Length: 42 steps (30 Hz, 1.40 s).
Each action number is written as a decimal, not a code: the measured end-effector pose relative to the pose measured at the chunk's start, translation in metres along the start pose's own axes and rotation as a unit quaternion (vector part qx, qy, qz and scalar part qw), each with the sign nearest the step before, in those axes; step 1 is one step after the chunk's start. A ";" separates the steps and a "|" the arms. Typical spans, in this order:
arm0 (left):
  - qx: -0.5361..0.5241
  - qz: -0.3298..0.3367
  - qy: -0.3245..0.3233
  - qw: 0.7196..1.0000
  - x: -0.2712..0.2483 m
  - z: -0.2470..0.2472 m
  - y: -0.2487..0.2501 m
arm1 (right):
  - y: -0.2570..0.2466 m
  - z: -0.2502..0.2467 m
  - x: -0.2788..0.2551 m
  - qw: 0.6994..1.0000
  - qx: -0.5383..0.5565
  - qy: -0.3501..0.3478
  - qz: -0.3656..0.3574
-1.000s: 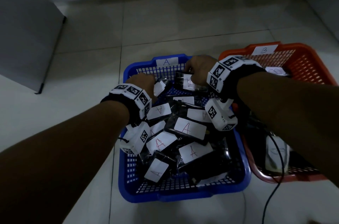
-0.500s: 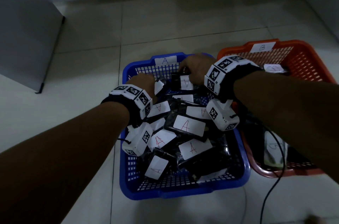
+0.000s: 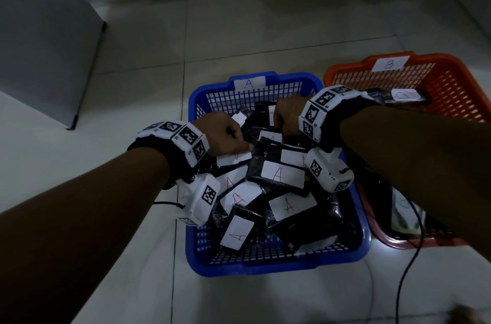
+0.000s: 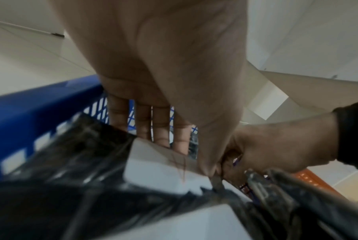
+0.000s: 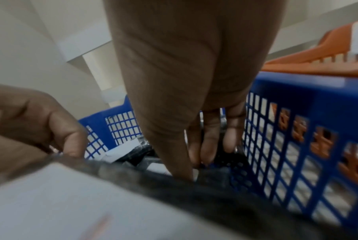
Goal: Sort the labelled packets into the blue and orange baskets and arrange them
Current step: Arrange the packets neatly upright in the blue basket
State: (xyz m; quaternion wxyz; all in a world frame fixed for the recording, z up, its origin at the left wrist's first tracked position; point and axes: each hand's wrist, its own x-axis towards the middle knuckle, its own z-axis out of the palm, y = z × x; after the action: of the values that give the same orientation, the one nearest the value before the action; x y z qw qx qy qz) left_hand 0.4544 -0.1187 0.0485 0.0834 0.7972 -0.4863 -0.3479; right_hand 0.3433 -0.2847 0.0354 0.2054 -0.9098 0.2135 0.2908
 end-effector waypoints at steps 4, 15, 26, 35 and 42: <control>0.004 -0.015 -0.040 0.999 -0.002 -0.002 0.005 | 0.002 0.000 -0.007 0.999 0.007 0.052 0.011; 0.031 -0.111 0.358 0.926 -0.014 -0.004 -0.033 | 0.002 -0.013 -0.003 0.991 0.016 0.120 0.054; -0.073 -0.206 0.262 0.940 -0.012 0.013 -0.041 | 0.000 0.000 -0.003 0.992 -0.033 0.101 0.062; -0.082 -0.197 0.262 0.941 -0.013 0.013 -0.039 | 0.002 -0.004 -0.004 0.988 -0.070 0.129 0.058; -0.077 -0.199 0.261 0.942 -0.013 0.014 -0.039 | -0.016 -0.023 -0.004 0.993 0.052 0.108 0.006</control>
State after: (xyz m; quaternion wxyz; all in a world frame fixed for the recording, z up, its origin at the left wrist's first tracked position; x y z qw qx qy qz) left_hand 0.4693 -0.0852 0.0256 0.1976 0.9316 -0.2511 -0.1733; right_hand 0.3586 -0.2820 0.0585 0.2262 -0.9227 0.2547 0.1808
